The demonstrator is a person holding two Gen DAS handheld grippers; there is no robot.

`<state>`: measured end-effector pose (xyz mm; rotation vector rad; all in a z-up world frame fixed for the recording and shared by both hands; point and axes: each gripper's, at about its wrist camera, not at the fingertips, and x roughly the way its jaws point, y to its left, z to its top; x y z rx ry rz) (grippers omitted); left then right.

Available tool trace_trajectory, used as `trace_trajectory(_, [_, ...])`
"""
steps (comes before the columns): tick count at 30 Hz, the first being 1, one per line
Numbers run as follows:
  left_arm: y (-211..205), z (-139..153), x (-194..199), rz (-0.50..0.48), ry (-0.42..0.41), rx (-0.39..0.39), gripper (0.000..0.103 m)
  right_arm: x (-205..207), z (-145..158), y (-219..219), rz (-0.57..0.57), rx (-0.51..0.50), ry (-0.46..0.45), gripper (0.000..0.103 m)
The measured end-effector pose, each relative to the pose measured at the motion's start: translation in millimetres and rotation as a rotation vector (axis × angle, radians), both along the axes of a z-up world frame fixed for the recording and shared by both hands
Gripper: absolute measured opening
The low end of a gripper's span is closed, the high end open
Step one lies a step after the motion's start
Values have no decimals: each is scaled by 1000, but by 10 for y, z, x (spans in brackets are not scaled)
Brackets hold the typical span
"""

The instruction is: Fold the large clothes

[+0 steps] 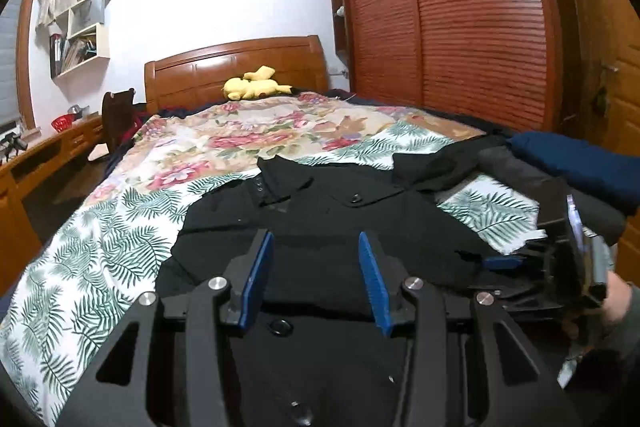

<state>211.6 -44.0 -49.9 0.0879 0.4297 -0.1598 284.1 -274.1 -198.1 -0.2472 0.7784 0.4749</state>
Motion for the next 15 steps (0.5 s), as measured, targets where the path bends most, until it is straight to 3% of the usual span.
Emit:
trace_trajectory(7, [192, -237, 357, 30, 86, -57, 43, -16, -7, 0, -2, -5, -18, 53])
trace_trajectory(15, [388, -525, 539, 41, 109, -64, 43, -26, -1, -4, -4, 2, -22, 53])
